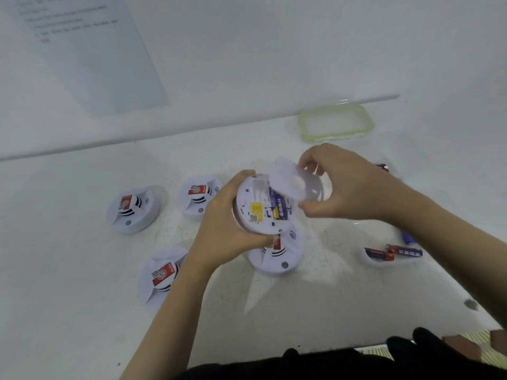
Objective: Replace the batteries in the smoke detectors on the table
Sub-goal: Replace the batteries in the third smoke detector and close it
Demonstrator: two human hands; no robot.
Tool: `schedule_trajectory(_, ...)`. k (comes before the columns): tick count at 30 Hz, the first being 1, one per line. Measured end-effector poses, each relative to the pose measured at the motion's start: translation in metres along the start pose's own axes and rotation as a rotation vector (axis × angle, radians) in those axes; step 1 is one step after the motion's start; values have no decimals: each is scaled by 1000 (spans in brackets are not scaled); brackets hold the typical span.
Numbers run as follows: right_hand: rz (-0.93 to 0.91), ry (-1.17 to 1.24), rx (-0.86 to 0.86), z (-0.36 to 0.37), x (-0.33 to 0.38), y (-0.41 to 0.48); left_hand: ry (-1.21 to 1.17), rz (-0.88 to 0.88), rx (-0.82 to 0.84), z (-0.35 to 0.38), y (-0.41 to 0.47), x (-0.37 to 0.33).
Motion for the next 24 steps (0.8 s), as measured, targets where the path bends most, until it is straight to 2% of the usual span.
schedule_trajectory(4,157,-429,119,12,-31,11,19,-6,-130,-10,0,5)
schedule_trajectory(10,178,-563,246,37,-39,14,-84,-43,-178,-4,-2,4)
schedule_trajectory(12,164,-459,201,36,-40,11,-104,-46,-173,1,-1,3)
schedule_trajectory(16,151,245,-83,17,-31,-5,-131,-12,-171,11,0,-6)
schedule_trajectory(17,134,345,-112,14,-27,-10,-130,1,-172,14,1,-9)
schedule_trajectory(20,52,416,-105,10,-19,-23,-138,58,-157,24,2,-23)
schedule_trajectory(24,-31,341,-131,6,-17,-36,-124,145,-138,41,4,-47)
Point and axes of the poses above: each hand's wrist, its own y-axis towards the middle knuckle, its own z-axis out of the palm, x = y × z, the point moved 8 cm from there along y, towards the middle knuckle, and after that the axes turned 8 degrees about -z, right-handed, at the moved point
